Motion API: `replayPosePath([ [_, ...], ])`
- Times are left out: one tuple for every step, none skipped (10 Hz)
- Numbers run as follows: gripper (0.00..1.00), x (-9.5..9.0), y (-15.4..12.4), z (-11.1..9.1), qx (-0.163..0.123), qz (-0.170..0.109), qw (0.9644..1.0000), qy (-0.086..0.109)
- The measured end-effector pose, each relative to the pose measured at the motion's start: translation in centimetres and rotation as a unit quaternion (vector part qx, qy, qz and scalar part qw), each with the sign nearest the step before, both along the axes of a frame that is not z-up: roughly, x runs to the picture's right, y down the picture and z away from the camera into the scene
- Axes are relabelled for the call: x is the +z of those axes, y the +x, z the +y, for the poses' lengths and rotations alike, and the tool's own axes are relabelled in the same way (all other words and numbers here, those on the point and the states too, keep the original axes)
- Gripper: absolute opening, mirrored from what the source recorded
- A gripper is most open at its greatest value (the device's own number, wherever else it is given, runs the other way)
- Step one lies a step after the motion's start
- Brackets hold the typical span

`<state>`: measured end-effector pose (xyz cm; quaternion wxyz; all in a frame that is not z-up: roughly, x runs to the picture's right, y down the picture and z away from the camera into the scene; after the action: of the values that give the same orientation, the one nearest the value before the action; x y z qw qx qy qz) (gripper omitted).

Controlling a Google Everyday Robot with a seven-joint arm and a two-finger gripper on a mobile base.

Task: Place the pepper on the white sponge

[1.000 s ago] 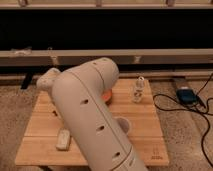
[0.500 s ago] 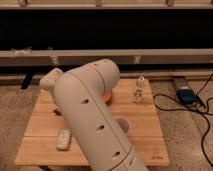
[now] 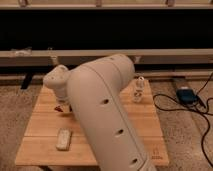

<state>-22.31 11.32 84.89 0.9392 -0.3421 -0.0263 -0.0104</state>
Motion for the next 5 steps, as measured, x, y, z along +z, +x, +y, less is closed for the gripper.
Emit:
replayPosePath([
  [0.00, -1.1, 0.6, -0.2, -0.003, -0.008, 1.0000, 0.004],
  [0.00, -2.7, 1.5, 0.5, -0.008, -0.019, 0.9998, 0.005],
  [0.00, -4.0, 2.2, 1.7, -0.016, -0.027, 0.9995, 0.004],
  [0.00, -5.1, 2.7, 2.6, -0.020, -0.034, 0.9992, 0.003],
  [0.00, -6.1, 4.2, 3.6, -0.023, -0.037, 0.9991, -0.001],
])
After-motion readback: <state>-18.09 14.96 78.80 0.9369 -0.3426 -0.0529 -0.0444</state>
